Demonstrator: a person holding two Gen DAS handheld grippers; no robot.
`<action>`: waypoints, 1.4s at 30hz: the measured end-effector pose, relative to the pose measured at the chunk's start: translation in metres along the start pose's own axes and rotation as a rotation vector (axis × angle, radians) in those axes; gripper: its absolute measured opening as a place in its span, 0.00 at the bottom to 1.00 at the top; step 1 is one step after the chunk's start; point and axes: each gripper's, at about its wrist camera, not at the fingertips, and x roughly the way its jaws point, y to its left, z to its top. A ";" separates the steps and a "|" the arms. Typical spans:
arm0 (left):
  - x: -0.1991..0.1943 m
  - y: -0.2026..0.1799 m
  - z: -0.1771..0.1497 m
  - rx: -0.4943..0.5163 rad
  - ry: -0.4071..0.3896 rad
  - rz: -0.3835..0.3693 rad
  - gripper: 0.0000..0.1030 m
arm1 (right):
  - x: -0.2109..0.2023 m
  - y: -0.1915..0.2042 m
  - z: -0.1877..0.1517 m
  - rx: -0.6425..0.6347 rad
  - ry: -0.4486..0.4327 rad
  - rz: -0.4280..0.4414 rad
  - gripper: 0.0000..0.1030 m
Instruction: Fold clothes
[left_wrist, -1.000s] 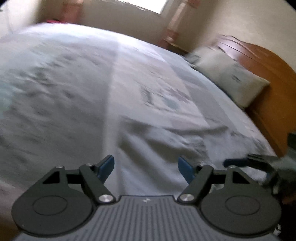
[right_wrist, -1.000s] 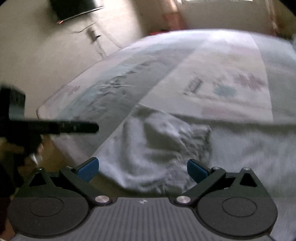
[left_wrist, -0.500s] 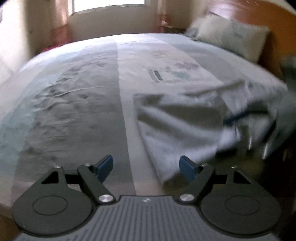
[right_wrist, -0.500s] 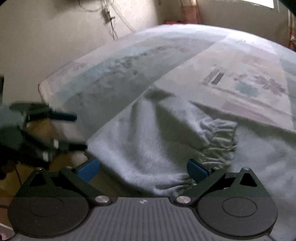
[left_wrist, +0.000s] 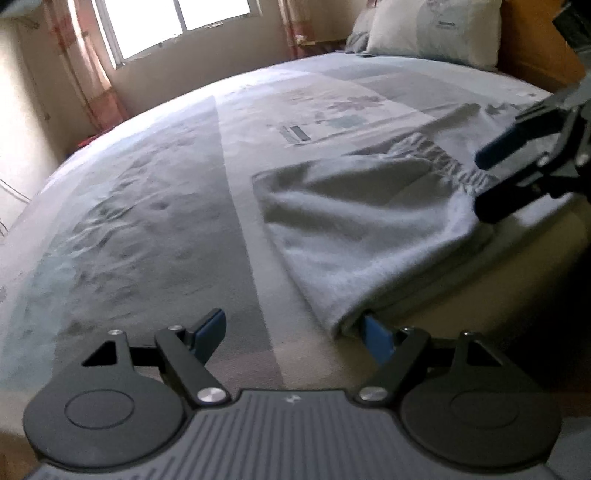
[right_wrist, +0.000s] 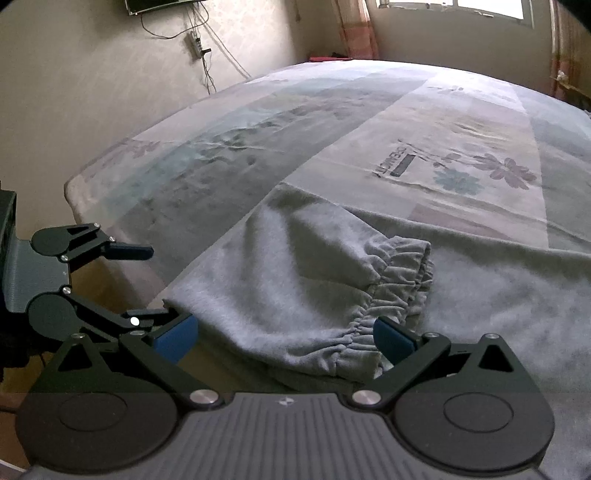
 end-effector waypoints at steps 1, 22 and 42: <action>0.000 -0.001 0.000 0.016 -0.005 0.012 0.79 | 0.001 0.001 0.000 0.000 0.004 0.000 1.00; -0.016 0.019 0.000 0.054 -0.043 0.062 0.79 | 0.003 0.002 -0.005 -0.008 0.014 -0.017 1.00; 0.009 0.015 0.046 -0.262 -0.060 -0.184 0.80 | -0.015 -0.078 -0.048 0.048 0.081 -0.274 1.00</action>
